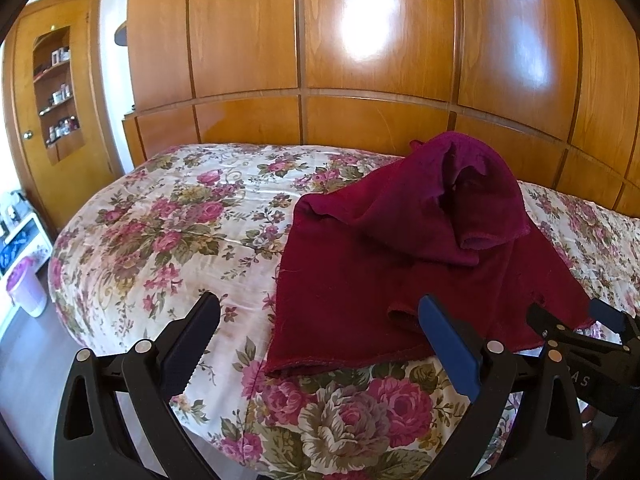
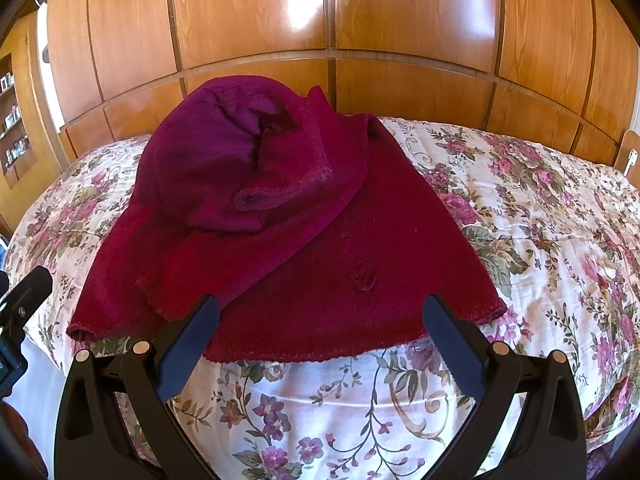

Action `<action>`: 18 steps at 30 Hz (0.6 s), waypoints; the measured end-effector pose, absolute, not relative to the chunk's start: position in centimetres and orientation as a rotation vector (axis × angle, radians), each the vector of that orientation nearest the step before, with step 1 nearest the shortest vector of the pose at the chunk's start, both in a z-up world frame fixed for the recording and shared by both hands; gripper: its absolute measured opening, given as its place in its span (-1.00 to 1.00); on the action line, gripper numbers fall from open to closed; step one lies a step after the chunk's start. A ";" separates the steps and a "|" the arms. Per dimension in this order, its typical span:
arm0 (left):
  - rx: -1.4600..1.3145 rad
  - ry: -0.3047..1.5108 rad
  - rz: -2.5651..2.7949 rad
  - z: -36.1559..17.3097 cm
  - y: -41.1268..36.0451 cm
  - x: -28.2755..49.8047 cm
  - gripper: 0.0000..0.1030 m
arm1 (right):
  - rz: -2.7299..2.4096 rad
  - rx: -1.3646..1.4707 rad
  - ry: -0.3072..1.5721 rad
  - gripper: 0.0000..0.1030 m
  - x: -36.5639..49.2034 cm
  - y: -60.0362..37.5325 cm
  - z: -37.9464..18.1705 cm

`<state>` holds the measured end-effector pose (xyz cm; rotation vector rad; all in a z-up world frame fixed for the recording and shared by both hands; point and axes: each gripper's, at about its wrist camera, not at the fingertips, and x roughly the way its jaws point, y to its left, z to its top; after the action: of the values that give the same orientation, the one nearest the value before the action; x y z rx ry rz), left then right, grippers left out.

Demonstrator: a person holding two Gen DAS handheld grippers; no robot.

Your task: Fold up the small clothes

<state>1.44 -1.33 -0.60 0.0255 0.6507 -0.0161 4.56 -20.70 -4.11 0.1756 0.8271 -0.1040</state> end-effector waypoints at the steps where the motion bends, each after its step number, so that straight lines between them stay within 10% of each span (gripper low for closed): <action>1: 0.026 0.653 -0.016 -0.7 -1.4 1.5 0.91 | -0.103 0.175 0.828 0.96 4.7 -20.7 -4.1; 18: -0.003 0.721 -0.008 -2.4 -0.3 3.3 0.91 | -0.070 0.141 0.790 0.96 9.0 -21.5 -2.9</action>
<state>3.31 -0.34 -2.44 -0.0025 0.7214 -0.0077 8.97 -21.46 -2.93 0.1413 0.7899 -0.0703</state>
